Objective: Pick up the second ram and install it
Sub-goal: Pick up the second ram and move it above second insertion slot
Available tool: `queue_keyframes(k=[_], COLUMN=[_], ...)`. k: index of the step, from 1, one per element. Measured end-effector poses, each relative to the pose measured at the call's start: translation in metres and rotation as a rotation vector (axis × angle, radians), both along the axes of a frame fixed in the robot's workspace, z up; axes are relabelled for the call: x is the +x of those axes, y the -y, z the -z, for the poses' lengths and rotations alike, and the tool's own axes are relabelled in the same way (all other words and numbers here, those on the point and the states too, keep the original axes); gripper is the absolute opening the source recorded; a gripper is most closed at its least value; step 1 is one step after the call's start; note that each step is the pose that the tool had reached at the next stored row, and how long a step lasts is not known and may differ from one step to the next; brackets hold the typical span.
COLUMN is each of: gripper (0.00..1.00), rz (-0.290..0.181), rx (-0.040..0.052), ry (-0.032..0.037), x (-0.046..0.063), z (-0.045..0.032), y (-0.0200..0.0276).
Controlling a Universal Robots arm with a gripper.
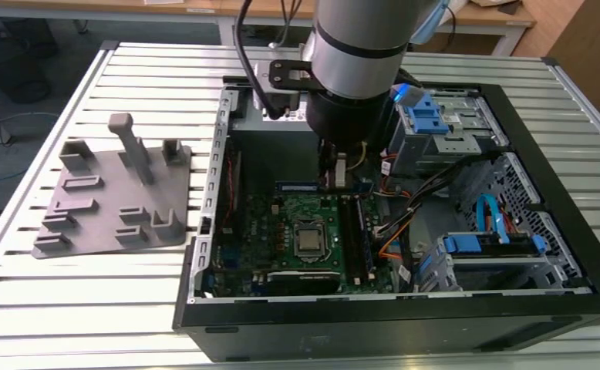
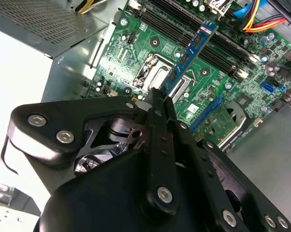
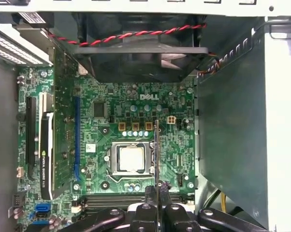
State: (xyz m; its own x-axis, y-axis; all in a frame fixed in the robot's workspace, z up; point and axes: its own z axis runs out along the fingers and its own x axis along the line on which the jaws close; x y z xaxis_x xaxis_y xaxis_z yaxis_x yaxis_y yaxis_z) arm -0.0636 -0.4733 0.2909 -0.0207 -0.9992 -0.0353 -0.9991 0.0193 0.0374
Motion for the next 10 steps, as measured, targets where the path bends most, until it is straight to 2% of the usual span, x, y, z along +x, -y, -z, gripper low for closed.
queue_keyframes(k=[5, 10], gripper=[0.14, 0.14], rz=[0.0, 0.0], rx=[-0.0002, 0.0001], ry=[-0.0001, 0.0], x=[0.0, 0.0003], z=[0.0049, 0.0101], y=[0.0009, 0.0053])
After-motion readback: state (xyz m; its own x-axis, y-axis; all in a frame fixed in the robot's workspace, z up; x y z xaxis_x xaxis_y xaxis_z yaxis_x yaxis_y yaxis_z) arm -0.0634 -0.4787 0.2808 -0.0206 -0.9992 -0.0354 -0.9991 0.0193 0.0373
